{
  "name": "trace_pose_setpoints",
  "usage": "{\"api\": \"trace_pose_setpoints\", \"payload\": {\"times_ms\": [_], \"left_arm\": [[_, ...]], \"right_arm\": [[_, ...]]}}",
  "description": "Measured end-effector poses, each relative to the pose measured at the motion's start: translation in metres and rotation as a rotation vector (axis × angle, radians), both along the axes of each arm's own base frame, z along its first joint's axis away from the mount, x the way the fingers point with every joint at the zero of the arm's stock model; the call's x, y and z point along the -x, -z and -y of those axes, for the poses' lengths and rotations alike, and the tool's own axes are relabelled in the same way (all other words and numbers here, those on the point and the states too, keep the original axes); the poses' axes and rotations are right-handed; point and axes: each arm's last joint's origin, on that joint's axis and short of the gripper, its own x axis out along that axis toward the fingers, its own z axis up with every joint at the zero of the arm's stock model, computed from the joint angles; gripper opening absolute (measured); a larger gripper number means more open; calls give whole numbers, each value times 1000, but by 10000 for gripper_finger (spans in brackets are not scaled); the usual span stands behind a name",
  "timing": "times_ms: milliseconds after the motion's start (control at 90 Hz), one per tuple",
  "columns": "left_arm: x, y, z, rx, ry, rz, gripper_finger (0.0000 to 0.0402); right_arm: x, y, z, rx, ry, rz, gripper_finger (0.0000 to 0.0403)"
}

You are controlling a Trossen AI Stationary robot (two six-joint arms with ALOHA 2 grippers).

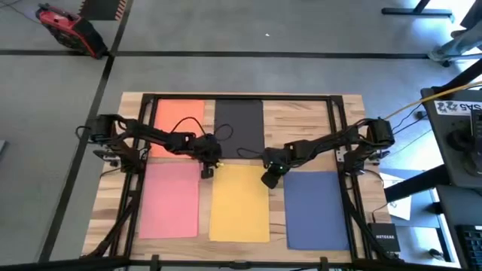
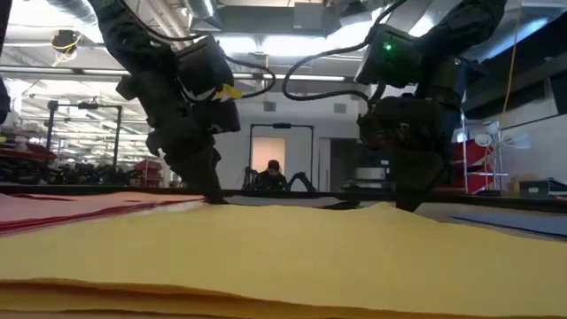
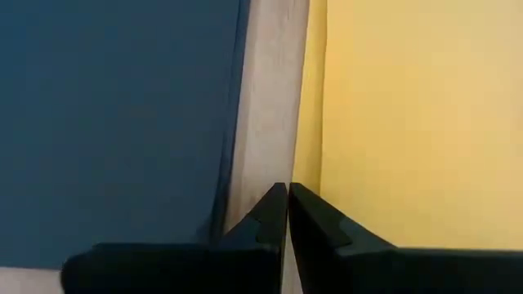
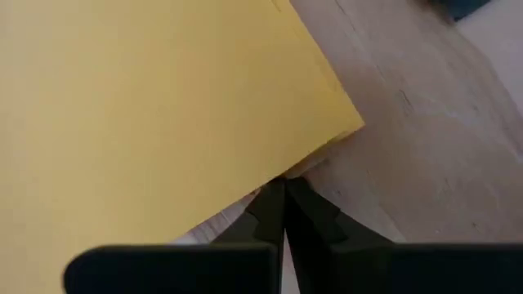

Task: Organize paper
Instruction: Adjust the stacked yellow color papers

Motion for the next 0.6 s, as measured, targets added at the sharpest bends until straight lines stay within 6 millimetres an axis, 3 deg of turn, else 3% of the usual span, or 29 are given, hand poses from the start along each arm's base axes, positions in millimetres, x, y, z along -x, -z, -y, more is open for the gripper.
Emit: {"api": "trace_pose_setpoints", "payload": {"times_ms": [600], "left_arm": [[-1,0,8,24,13,-2,0]], "right_arm": [[0,0,0,0,0,1,0]]}}
